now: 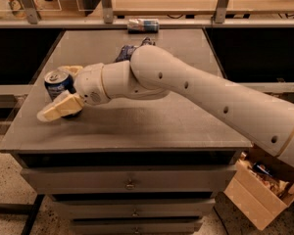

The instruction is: Knock pepsi can over

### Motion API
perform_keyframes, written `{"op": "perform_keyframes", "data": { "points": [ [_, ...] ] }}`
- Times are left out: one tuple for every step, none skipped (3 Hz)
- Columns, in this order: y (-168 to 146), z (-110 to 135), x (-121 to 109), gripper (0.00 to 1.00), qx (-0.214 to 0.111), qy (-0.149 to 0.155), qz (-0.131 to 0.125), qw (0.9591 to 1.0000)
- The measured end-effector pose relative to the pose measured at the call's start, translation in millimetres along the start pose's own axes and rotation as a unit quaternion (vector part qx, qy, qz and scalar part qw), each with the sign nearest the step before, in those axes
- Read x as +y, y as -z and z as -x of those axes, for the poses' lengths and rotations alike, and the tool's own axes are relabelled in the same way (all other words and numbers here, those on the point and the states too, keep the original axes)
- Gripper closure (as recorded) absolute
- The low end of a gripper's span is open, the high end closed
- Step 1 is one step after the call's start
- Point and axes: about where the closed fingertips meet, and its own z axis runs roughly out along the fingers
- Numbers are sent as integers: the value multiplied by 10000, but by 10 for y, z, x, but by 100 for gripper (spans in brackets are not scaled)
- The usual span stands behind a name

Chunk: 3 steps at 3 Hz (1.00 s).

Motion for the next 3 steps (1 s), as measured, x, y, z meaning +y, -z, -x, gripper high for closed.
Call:
{"op": "perform_keyframes", "data": {
  "points": [
    [-49,-49,34,41,-219,-78,109,9997],
    [-10,-90,11,64,-290,-186,87,9994],
    [182,-59,-91,89,-2,-150,-81,9999]
  ]
}}
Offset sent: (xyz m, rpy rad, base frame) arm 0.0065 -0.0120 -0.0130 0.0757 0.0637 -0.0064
